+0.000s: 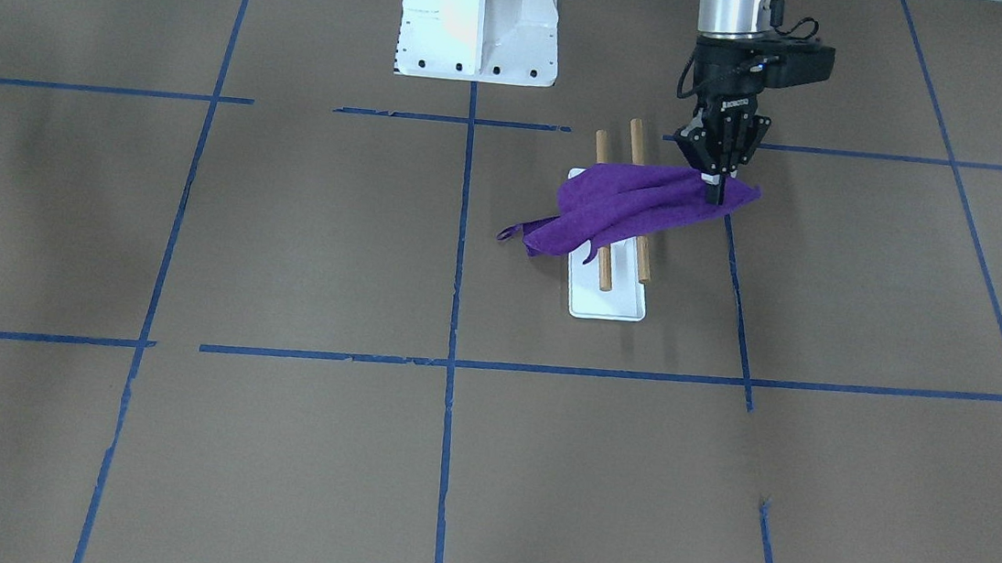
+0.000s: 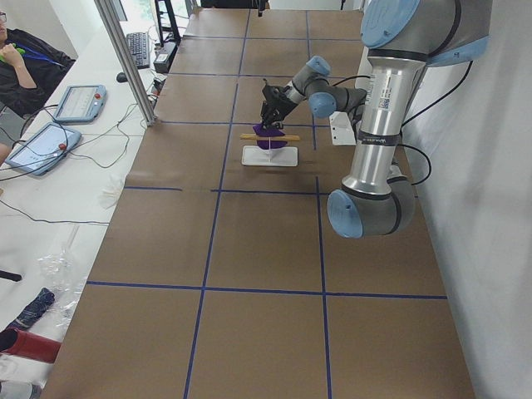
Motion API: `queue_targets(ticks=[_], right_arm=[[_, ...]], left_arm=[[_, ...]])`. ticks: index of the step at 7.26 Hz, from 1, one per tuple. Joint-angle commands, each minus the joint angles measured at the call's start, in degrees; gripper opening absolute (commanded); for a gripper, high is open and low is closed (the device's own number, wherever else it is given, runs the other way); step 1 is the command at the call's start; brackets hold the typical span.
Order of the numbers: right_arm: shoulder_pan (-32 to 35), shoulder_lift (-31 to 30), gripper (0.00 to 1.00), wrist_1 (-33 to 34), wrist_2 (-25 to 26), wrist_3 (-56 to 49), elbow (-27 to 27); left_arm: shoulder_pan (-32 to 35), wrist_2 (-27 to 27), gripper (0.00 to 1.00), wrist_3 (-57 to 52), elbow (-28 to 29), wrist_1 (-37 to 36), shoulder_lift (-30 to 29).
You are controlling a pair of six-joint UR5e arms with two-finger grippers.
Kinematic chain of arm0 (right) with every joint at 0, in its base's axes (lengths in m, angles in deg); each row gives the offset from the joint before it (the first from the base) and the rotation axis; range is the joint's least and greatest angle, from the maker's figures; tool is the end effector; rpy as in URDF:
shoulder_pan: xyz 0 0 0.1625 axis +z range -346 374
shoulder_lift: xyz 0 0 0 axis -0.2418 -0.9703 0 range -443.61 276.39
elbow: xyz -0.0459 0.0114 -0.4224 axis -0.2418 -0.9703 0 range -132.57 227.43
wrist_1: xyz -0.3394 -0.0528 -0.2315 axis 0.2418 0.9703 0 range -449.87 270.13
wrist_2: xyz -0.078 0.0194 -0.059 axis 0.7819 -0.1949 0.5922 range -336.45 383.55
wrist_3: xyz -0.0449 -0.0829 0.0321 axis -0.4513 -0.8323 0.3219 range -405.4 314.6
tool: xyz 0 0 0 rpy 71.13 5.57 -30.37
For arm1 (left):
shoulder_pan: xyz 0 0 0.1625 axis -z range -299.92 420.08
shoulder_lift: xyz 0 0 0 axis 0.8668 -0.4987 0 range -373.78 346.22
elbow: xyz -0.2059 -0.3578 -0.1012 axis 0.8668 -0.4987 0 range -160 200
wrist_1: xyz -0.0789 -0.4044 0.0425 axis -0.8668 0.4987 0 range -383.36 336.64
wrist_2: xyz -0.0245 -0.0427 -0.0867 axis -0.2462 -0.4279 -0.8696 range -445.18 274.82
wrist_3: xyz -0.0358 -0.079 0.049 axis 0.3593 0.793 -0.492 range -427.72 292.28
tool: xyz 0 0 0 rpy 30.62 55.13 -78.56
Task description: Hang towel on rack
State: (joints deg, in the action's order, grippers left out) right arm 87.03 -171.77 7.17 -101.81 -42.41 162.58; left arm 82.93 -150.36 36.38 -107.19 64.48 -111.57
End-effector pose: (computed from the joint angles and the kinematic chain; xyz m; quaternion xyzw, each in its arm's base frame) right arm -0.0689 -0.4855 0.4517 0.1108 -0.3232 -0.1664 0.9250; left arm 0.3648 -0.3437 0.3049 0.2266 0.3403 -0.3625 0.8375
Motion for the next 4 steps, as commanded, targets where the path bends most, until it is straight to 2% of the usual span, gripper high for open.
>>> queue_targets(ticks=[1,4], right_arm=[[0.0,0.0,1.00,0.0,0.0,0.0,0.0],[0.0,0.0,1.00,-0.2,0.1,0.1,0.0]], left_arm=[[0.0,2.6,0.00,-0.6,5.2,0.6,3.0],[-0.4,1.8,0.00,-2.5,7.0,0.6,-3.2]])
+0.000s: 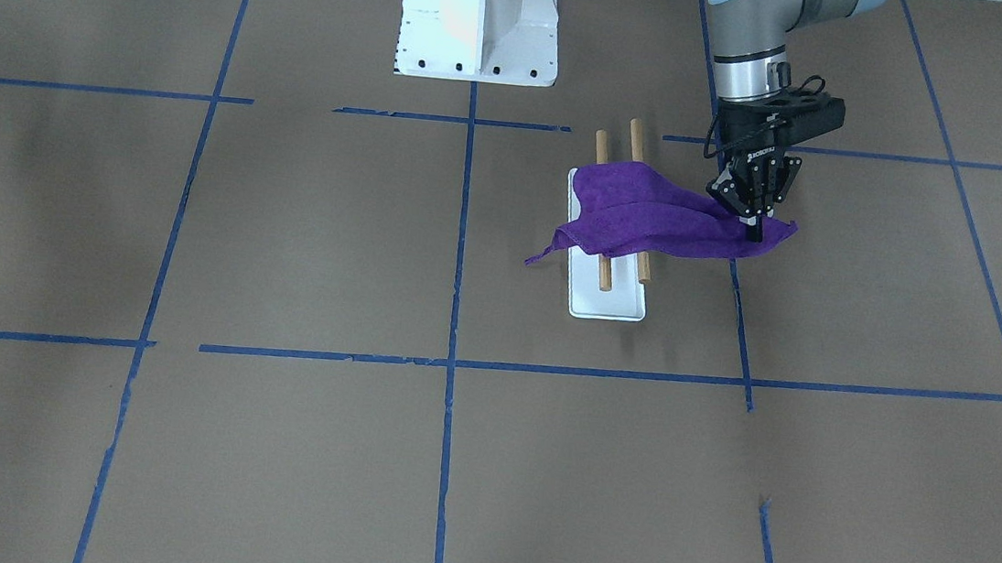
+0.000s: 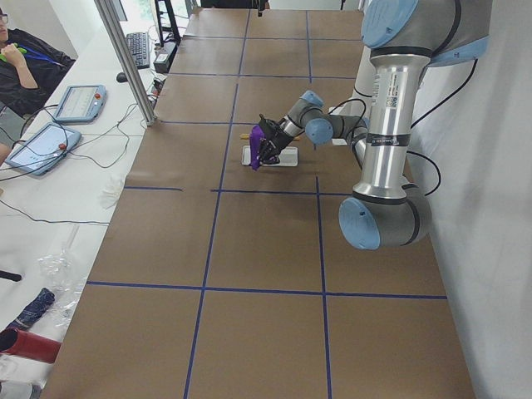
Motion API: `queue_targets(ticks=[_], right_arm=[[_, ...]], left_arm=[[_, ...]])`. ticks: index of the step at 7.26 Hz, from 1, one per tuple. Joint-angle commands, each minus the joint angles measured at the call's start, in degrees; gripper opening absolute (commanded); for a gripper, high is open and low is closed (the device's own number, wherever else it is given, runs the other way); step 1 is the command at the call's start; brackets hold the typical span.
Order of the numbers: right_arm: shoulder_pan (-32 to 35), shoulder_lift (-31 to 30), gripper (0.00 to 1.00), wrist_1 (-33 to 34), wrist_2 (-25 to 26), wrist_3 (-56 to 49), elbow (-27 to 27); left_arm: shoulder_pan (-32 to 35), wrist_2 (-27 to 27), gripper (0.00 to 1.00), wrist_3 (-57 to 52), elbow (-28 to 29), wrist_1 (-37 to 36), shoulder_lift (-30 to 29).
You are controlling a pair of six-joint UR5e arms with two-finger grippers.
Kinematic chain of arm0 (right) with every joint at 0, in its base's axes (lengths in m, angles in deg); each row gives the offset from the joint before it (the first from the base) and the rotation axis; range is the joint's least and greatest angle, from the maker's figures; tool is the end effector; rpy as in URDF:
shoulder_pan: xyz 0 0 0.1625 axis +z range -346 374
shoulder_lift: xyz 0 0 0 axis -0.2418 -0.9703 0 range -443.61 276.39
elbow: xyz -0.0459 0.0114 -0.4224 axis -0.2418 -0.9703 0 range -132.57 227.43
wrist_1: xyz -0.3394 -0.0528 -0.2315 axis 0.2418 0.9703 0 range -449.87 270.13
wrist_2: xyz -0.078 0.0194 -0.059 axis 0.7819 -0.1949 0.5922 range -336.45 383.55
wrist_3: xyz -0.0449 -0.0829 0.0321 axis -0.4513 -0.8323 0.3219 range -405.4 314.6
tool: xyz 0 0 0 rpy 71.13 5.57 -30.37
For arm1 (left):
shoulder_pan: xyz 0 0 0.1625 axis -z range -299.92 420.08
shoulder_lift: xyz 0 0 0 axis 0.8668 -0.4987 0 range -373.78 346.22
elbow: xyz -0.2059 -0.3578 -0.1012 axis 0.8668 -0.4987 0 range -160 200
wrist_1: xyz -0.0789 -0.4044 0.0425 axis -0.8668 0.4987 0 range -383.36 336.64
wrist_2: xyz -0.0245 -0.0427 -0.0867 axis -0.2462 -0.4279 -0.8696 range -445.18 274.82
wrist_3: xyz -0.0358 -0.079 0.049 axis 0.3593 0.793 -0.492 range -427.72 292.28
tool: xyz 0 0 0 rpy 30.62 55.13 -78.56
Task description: Hang towel on rack
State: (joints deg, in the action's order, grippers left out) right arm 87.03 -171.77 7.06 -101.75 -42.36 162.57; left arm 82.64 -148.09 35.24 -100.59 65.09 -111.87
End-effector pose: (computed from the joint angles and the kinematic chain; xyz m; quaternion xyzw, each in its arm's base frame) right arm -0.0689 -0.4857 0.4516 0.1115 -0.3228 -0.1662 0.9250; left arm 0.3923 -0.3564 0.3487 0.2471 0.2899 -0.3521 0.8549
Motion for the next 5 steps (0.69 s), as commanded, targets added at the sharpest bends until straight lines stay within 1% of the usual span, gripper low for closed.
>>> queue_targets(ticks=[1,2,3,4,5], right_arm=[[0.0,0.0,1.00,-0.2,0.1,0.0,-0.2],[0.0,0.0,1.00,-0.3,0.0,0.0,-0.6],[0.0,0.0,1.00,-0.3,-0.1,0.0,-0.9],[0.0,0.0,1.00,-0.3,0.0,0.0,-0.9],[-0.1,0.0,1.00,-0.3,0.0,0.2,-1.1]], left_arm=[[0.1,-0.5,0.00,-6.8,-0.2,0.0,-3.4],[0.1,-0.5,0.02,-7.2,0.3,0.0,-3.4],[0.1,-1.0,0.52,-7.2,0.1,0.0,-3.6],[0.1,-1.2,1.00,-7.3,0.3,0.0,-3.9],[0.4,-1.7,1.00,-7.9,-0.3,0.0,-4.0]])
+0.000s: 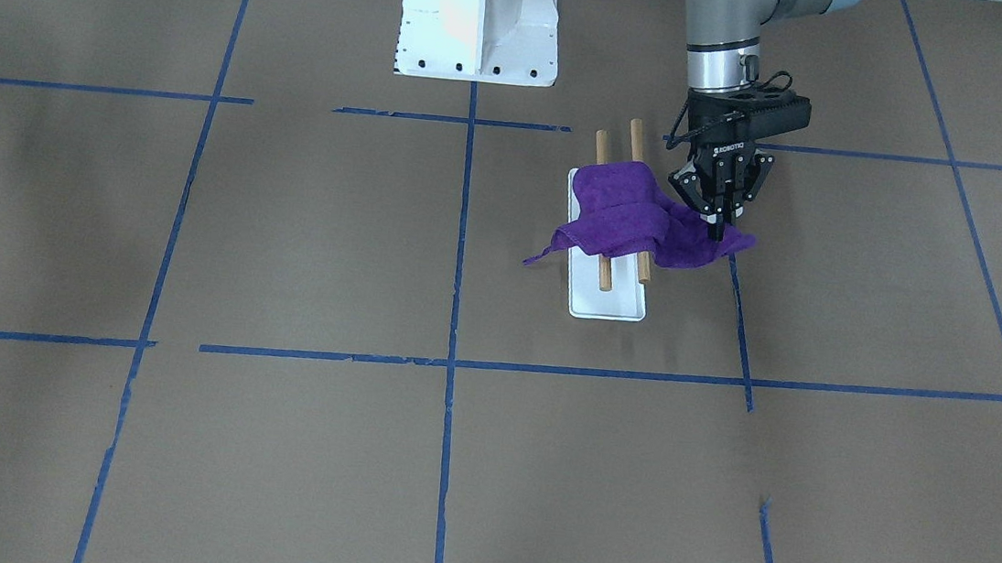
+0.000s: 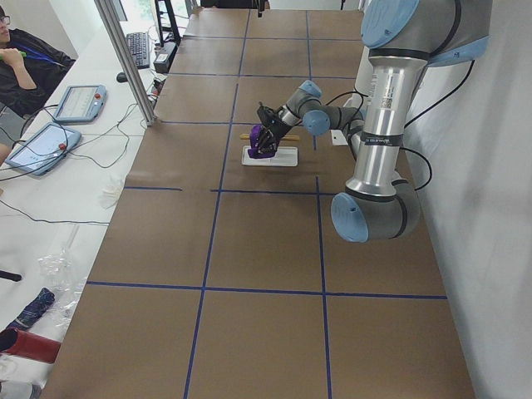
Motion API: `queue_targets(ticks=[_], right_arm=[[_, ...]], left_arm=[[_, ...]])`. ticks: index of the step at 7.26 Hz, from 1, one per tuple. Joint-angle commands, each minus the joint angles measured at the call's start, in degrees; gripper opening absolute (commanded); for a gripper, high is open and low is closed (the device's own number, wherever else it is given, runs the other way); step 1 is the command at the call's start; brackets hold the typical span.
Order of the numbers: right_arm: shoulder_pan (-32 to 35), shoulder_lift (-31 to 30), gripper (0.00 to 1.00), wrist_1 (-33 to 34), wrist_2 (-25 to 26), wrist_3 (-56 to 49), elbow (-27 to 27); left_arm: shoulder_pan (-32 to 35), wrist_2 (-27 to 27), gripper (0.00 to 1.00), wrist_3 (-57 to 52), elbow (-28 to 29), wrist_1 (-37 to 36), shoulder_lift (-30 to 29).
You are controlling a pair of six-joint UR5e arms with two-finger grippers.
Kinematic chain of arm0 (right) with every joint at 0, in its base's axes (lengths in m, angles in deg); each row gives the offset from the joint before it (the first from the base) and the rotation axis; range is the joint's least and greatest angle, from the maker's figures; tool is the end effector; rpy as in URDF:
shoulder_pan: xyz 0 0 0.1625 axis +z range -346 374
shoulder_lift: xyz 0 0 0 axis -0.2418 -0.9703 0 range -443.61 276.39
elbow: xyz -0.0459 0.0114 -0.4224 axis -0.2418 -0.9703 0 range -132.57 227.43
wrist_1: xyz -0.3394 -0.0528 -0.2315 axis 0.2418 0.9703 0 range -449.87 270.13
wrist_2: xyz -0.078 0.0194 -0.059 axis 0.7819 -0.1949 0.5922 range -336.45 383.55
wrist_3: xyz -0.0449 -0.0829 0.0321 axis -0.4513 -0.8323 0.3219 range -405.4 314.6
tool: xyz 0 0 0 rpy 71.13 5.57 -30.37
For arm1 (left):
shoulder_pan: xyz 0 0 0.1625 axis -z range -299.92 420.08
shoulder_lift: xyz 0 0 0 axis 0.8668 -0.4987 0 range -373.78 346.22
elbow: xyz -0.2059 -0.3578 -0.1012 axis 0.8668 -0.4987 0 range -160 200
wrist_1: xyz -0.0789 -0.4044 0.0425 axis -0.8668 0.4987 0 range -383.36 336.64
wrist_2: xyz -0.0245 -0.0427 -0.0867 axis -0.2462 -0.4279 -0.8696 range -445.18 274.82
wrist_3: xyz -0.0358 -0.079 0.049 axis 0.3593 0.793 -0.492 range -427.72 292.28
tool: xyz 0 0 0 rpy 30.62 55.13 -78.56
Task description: Hang towel on rack
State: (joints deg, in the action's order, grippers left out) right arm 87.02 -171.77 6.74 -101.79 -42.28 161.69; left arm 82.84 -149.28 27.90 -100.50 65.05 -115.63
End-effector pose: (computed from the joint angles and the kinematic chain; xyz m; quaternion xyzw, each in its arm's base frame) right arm -0.0697 -0.4878 0.4582 0.1067 -0.3227 -0.1643 0.9260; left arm 0.4030 -0.3608 0.3170 0.2582 0.3044 -0.2996 0.8666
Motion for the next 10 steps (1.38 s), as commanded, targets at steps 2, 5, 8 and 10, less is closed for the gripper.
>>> queue_targets(ticks=[2,5,8,10], right_arm=[[0.8,-0.4,1.00,0.0,0.2,0.5,-2.9],[6.7,-1.6,1.00,0.0,-6.8,1.0,-6.8],[7.0,-1.7,1.00,-0.2,-4.8,0.0,-8.3],[7.0,-1.6,1.00,-0.3,-4.8,0.6,-8.3]], left_arm=[[4.3,-7.7,1.00,-9.2,-2.3,0.0,-0.9],[17.1,-18.9,1.00,-25.8,-1.6,0.0,-2.4],[27.4,-28.9,1.00,-47.4,3.7,-0.1,-1.5],[36.7,-37.2,1.00,-62.8,8.1,0.0,-1.4]])
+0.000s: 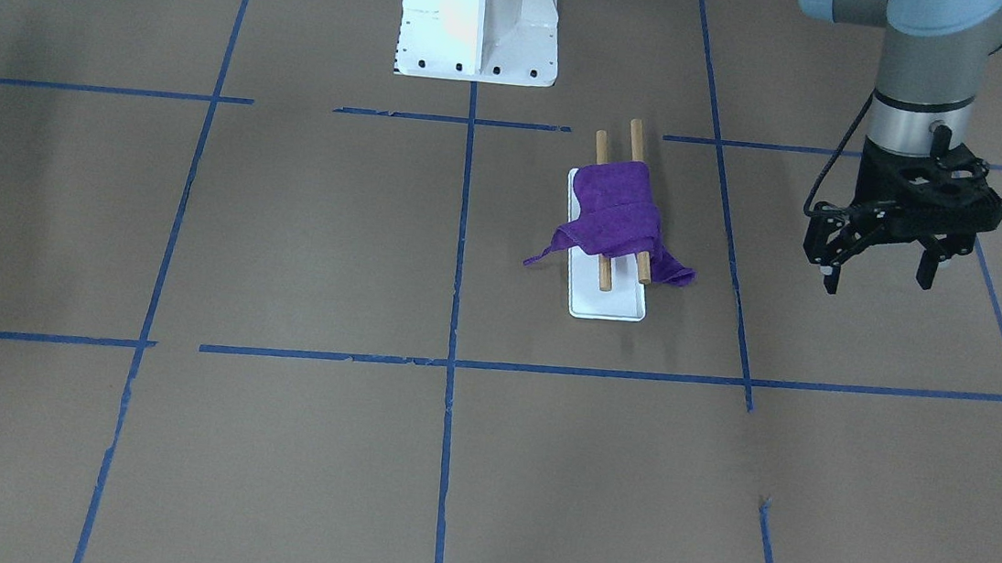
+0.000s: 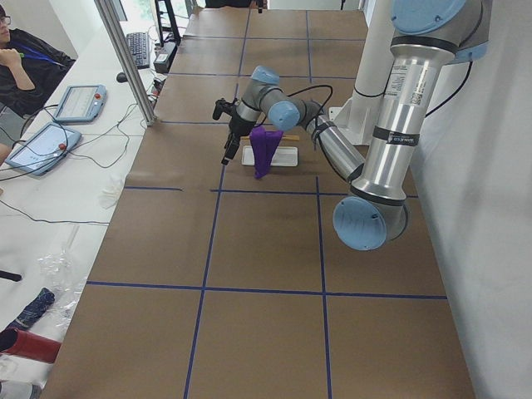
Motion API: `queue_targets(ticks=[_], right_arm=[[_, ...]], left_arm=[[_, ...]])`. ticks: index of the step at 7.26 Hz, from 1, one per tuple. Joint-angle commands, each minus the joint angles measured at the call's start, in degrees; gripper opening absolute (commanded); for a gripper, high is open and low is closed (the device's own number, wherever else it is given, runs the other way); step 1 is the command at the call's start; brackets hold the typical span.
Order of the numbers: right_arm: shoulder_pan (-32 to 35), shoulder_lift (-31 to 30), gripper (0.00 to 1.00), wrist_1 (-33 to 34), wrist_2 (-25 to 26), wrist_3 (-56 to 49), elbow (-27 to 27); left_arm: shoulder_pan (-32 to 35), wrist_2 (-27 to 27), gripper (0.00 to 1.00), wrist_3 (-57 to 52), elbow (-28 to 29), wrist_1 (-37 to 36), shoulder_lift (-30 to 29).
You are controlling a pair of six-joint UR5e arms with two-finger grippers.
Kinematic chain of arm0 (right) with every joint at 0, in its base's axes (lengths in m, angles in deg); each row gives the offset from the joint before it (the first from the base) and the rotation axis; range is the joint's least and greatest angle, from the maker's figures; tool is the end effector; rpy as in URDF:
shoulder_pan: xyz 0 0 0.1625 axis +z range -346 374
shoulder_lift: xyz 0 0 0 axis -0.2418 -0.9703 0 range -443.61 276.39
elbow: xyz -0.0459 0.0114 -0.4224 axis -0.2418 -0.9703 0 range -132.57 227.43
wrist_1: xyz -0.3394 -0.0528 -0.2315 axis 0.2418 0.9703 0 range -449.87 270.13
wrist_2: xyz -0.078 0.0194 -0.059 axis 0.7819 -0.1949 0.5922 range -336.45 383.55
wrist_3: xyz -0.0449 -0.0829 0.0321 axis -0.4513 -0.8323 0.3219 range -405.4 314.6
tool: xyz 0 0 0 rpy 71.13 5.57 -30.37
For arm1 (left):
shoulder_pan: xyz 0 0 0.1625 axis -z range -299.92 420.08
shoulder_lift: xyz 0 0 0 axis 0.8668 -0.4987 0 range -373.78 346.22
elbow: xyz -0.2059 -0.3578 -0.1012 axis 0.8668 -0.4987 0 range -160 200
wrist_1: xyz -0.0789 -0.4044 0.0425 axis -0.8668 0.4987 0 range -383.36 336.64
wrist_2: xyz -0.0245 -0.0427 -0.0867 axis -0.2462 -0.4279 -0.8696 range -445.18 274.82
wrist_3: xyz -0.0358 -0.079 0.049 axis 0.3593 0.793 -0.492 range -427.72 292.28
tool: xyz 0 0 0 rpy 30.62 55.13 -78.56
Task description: Hang towel on rack
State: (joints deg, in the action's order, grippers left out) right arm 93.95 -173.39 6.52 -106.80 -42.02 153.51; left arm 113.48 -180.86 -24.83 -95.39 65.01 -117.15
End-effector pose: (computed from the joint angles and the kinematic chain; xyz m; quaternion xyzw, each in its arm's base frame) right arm -0.0175 -0.4938 0.5351 0.0404 -0.3507 -0.0841 0.9318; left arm 0.2250 -0.5099 0.3493 0.2144 0.2395 -0.0361 0.9462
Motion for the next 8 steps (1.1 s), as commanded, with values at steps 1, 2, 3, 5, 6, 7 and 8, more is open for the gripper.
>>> queue_targets(ticks=[1,2,3,5,6,7,8], right_arm=[[0.1,-0.3,1.00,0.0,0.1,0.4,-0.3],[0.9,-0.5,1.00,0.1,-0.3,0.6,-0.6],[1.9,-0.6,1.00,0.1,-1.0,0.6,-0.7],[5.0,-2.3,1.00,0.1,-6.6,0.4,-2.0],[6.7,-2.3,1.00,-0.1,-9.4,-0.5,-3.9],[7.1,-2.5,1.00,-0.1,-9.2,-0.7,-4.5],[8.3,-3.1,1.00,-0.1,-9.2,-1.1,-4.8]], left_arm=[[13.6,-13.0,1.00,-21.3,8.1,0.0,0.1],[20.8,-21.1,1.00,-34.8,14.5,0.1,0.1],[25.0,-25.1,1.00,-41.7,20.1,0.0,0.7],[30.8,-28.8,1.00,-48.9,21.6,0.1,6.1],[32.6,-30.9,1.00,-50.1,21.6,0.0,8.3],[32.9,-31.4,1.00,-50.1,21.6,0.0,9.8],[33.6,-32.6,1.00,-50.1,21.8,-0.1,11.3]])
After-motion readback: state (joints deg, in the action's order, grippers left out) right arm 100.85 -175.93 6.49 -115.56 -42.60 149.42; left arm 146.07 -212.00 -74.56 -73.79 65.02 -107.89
